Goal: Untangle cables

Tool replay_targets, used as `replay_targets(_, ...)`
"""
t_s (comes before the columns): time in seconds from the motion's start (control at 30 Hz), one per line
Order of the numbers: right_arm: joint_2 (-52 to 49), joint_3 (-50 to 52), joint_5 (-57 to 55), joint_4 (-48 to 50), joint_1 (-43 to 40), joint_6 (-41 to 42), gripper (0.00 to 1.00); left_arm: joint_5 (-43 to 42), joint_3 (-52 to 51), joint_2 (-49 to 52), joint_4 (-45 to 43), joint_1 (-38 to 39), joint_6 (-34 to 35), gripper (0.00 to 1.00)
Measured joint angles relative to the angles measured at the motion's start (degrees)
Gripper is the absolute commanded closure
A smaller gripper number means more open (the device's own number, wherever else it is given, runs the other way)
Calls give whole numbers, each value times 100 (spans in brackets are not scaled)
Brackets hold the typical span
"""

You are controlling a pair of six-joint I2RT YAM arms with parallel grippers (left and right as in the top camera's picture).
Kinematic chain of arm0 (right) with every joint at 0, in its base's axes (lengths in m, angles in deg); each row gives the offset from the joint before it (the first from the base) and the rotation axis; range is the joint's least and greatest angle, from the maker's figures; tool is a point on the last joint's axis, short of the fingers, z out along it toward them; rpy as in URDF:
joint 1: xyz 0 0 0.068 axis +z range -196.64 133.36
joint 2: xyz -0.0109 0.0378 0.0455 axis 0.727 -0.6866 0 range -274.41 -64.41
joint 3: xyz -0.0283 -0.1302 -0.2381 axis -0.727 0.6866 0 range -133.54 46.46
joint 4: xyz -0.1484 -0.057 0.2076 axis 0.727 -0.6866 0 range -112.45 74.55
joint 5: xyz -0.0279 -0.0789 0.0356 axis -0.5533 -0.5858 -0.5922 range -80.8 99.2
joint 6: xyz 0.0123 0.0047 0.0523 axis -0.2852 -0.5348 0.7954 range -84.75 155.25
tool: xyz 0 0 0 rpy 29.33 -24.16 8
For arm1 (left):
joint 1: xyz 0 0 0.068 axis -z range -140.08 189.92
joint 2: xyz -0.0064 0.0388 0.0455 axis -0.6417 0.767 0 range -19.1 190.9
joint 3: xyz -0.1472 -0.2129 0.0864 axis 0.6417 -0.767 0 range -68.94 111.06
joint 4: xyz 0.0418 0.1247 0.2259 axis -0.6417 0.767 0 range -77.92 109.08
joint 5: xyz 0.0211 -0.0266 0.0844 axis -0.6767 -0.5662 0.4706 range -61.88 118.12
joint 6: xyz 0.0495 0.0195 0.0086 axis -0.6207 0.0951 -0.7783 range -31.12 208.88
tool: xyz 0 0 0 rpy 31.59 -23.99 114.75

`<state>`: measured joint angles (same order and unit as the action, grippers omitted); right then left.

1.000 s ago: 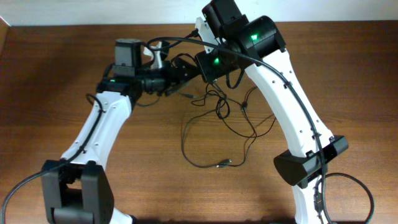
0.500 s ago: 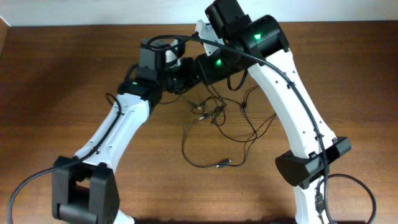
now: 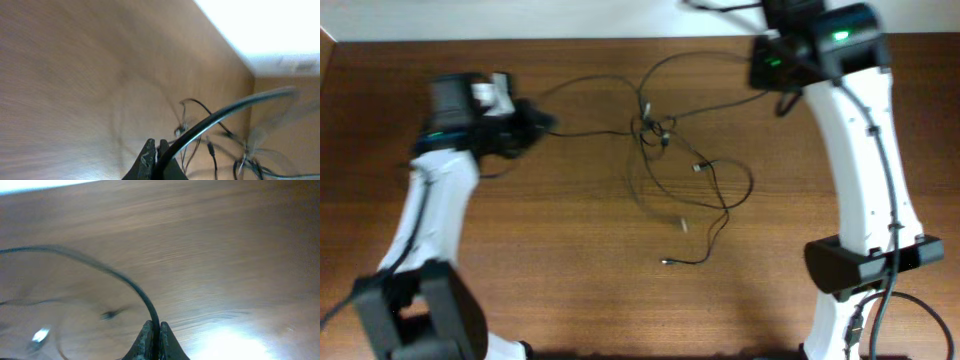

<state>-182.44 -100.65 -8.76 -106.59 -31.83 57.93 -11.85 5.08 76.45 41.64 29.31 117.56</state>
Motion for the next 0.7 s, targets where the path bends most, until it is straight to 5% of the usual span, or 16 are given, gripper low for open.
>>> replay_targets(0.2,2,0,-286,-24,-1259,138,96,-590,0,-518,7,-1637,-177,100)
replay_targets(0.43,-20,0,-350,-7,-2234,138,96,-800,0,-518,24,-1943,-197,100)
replay_targets(0.7,-96,0,-511,118,-3812,138,96,417,0,-522,321,-2806,-214,100)
